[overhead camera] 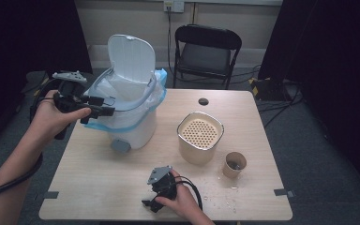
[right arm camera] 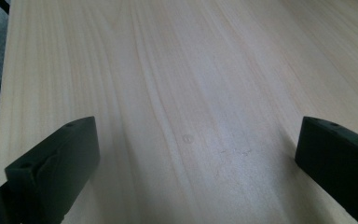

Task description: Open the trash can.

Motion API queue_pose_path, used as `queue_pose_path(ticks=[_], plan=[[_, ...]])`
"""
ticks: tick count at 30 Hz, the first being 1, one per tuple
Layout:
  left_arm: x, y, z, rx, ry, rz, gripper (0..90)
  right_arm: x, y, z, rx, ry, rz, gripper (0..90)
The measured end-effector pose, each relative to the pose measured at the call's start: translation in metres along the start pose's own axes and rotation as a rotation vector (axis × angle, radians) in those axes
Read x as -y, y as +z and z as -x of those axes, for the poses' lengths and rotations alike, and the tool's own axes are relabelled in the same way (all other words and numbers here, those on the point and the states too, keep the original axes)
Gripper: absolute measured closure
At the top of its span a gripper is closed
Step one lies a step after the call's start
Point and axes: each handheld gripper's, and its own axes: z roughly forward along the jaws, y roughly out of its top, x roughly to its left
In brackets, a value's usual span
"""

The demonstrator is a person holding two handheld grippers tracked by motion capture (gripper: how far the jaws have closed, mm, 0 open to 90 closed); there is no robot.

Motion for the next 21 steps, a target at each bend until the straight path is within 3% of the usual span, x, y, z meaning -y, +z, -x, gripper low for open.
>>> queue_pose_path(ticks=[7,21], plan=[[0.014,0.005,0.004,0.026,0.006,-0.007,21.5,0.0,0.0,0.001,-0.007,-0.003,-0.005,0.0],[0.041,0.011,0.004,0.057,-0.004,-0.001,15.9,0.0,0.0,0.001,-0.008,-0.007,-0.002,0.0]])
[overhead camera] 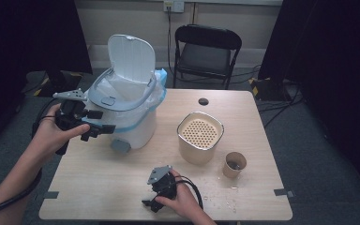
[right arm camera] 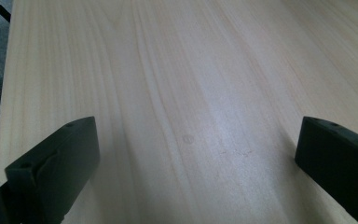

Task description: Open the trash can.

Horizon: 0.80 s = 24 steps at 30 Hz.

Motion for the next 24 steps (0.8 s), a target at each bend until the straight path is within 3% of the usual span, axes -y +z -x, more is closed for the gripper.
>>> queue_pose_path(ticks=[3,14,17,24], plan=[[0.007,0.005,0.001,-0.011,0.013,-0.012,15.9,0.0,0.0,0.0,0.0,0.0,0.0,0.0],[0.025,0.024,0.002,0.018,0.001,-0.021,15.9,0.0,0.0,0.0,0.001,-0.003,0.001,0.0],[0.028,0.028,0.003,0.008,0.005,-0.03,16.1,0.0,0.0,0.0,0.001,-0.003,0.001,0.0],[0.039,0.034,0.0,0.014,0.031,-0.049,16.0,0.0,0.0,0.0,0.0,-0.001,0.001,0.0]])
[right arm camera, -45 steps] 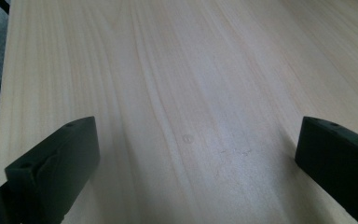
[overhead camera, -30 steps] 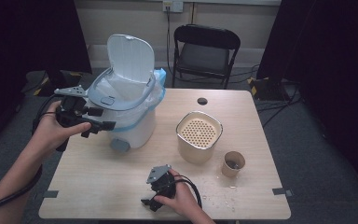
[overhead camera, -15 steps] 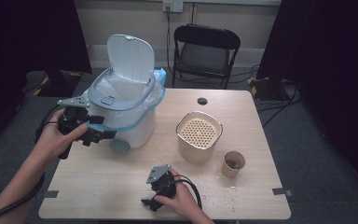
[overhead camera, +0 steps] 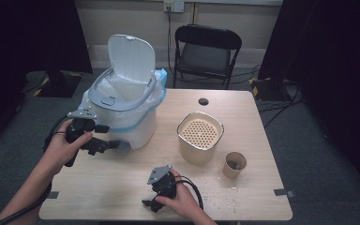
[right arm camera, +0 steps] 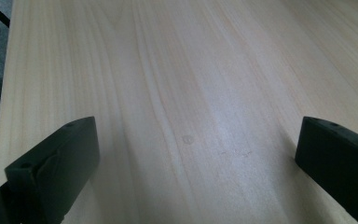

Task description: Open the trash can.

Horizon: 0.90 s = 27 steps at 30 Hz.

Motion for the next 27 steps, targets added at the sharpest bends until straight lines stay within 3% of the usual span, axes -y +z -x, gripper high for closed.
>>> queue_pose_path(ticks=[4,16,27], plan=[[0.009,0.003,-0.002,0.015,-0.016,0.011,16.0,0.0,0.0,0.0,-0.003,-0.001,0.001,0.0],[0.033,0.022,-0.002,0.035,-0.007,-0.018,16.0,0.001,-0.001,0.0,-0.004,-0.002,0.003,0.0],[0.051,0.033,-0.001,0.059,-0.023,-0.03,16.1,0.001,-0.001,0.001,-0.01,0.005,0.002,0.0]])
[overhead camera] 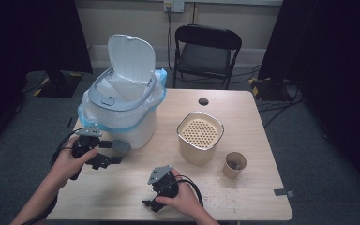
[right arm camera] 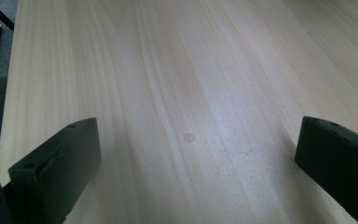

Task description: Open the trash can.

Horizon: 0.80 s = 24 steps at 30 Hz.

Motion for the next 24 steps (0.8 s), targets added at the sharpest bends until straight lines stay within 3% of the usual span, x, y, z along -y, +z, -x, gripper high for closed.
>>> queue_pose_path(ticks=[9,11,12,24], plan=[[0.015,0.01,0.001,0.012,-0.006,-0.018,16.0,0.001,-0.002,0.002,-0.016,0.006,0.013,2.4],[0.018,0.012,0.0,0.012,-0.008,-0.017,16.0,0.003,-0.007,0.005,-0.048,0.048,0.046,15.1],[0.019,0.012,0.0,0.013,-0.01,-0.016,16.0,0.003,-0.008,0.006,-0.048,0.044,0.044,14.2],[0.03,0.027,0.005,0.042,0.019,-0.037,16.1,0.01,-0.026,0.013,0.011,0.002,-0.005,14.8]])
